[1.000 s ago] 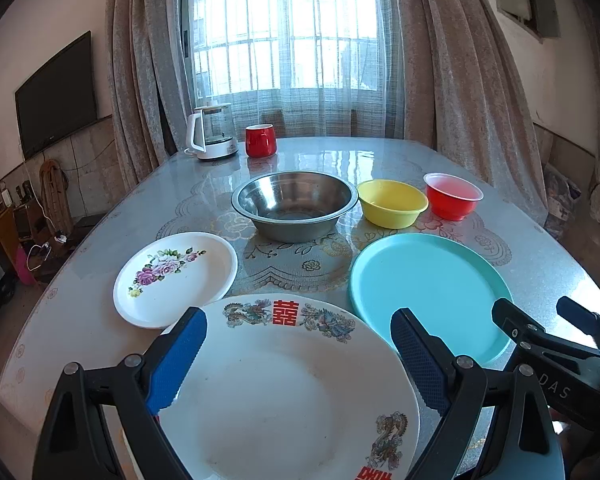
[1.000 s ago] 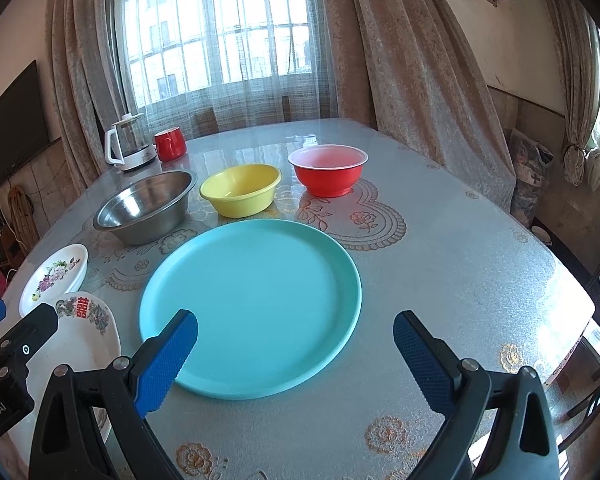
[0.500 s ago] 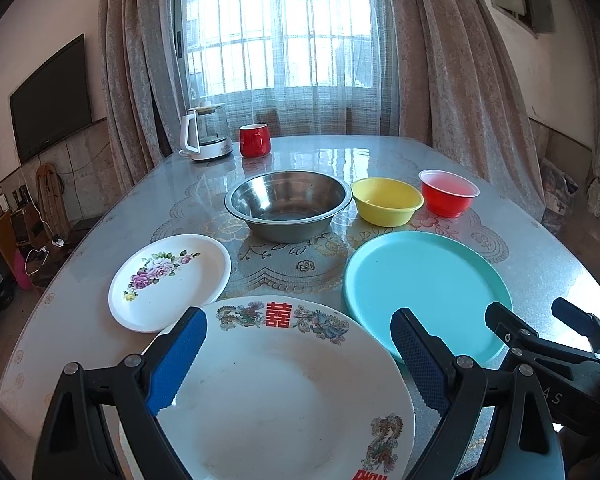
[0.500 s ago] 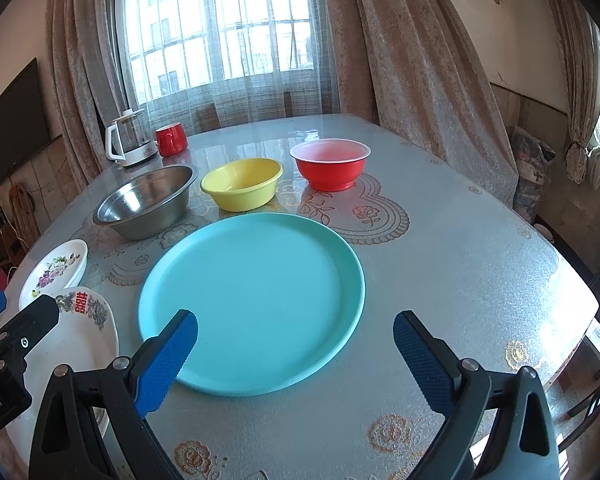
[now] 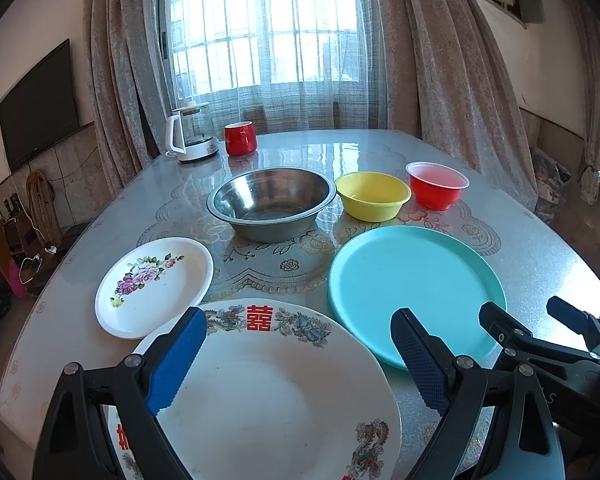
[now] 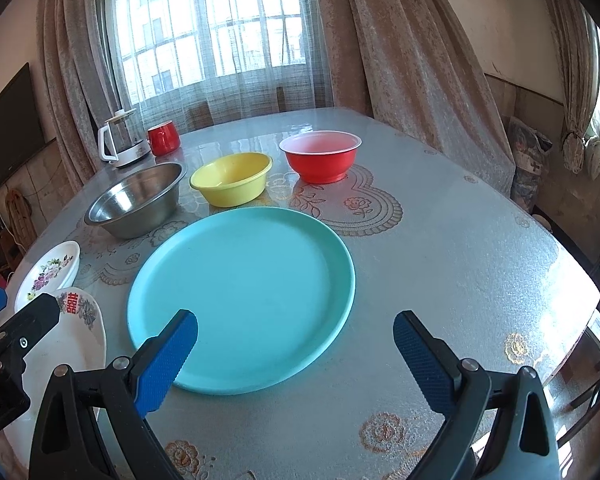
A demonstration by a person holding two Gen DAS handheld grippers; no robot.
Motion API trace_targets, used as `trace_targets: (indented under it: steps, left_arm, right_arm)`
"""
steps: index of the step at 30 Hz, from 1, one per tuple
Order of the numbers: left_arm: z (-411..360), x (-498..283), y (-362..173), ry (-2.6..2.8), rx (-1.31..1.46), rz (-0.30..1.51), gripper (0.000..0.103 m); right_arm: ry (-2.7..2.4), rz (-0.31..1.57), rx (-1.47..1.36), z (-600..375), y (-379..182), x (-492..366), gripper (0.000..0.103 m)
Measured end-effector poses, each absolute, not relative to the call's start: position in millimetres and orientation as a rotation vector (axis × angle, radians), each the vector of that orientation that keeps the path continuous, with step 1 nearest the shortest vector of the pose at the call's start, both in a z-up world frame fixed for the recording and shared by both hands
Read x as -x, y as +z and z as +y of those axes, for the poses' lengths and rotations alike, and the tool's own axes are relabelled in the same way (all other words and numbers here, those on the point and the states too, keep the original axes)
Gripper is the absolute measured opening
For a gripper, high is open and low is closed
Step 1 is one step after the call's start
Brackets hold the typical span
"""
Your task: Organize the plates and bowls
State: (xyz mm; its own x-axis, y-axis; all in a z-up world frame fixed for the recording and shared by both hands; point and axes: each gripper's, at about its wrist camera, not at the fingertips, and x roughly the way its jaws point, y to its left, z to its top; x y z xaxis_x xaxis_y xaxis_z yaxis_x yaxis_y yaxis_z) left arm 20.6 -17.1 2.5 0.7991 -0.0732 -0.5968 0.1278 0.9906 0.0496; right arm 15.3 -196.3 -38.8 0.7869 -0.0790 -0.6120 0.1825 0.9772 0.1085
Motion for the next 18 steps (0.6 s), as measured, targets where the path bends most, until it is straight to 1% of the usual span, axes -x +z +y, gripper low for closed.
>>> trace_targets:
  steps: [13,14,15,16,18]
  left_arm:
    - [-27.2,-31.1,1.1,-0.154,-0.109,0.668,0.093]
    - [-27.3,-33.3,1.6,-0.165,-0.108,0.676,0.093]
    - [-26.5,-36.4,2.5,-0.179,-0.102,0.687,0.090]
    - [-25.7,-39.7,3.9,-0.195,-0.097,0.697,0.085]
    - [-23.0,-47.8,8.0,-0.211,-0.083,0.712,0.081]
  right_arm:
    - [-0.152,0.663,-0.189,-206.2,-43.8,-16.0,0.100]
    - [-0.146,0.664,-0.193,-207.8,-43.5,-16.8,0.099]
    - [-0.139,0.666,-0.200,-209.4,-43.0,-17.8,0.098]
    - [-0.134,0.669,-0.209,-212.5,-42.4,-18.9,0.095]
    - [-0.133,0.671,-0.237,-221.6,-41.8,-20.4,0.091]
